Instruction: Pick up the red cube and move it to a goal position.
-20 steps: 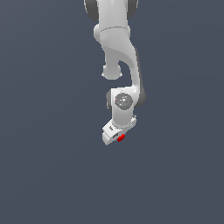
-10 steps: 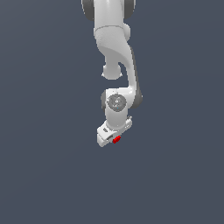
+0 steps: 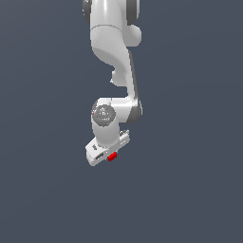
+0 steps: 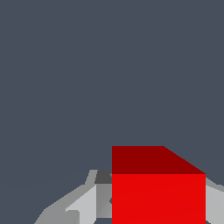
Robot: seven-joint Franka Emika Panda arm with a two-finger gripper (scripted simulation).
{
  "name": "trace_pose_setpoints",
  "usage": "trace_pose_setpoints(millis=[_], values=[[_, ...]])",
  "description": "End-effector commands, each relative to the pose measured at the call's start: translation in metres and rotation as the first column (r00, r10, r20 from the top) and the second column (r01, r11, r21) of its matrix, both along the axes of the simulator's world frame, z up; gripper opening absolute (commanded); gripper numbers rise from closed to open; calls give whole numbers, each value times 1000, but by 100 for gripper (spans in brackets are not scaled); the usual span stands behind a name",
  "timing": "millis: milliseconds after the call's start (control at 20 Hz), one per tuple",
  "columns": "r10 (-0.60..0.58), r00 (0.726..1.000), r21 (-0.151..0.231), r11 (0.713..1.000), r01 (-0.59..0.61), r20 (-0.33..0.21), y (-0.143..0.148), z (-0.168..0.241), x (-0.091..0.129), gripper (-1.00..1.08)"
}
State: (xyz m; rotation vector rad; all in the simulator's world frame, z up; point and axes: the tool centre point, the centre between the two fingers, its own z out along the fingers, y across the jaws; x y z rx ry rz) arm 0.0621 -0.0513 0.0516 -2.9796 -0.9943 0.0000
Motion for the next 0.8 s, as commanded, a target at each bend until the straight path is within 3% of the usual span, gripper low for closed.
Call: trace_pose_setpoints(millis=[0, 350, 750], values=[[2, 1000, 0, 1000, -2, 0, -14, 5, 9, -100], [2, 1000, 0, 1000, -2, 0, -34, 12, 21, -100], [2, 1000, 0, 1000, -2, 0, -34, 12, 23, -100]])
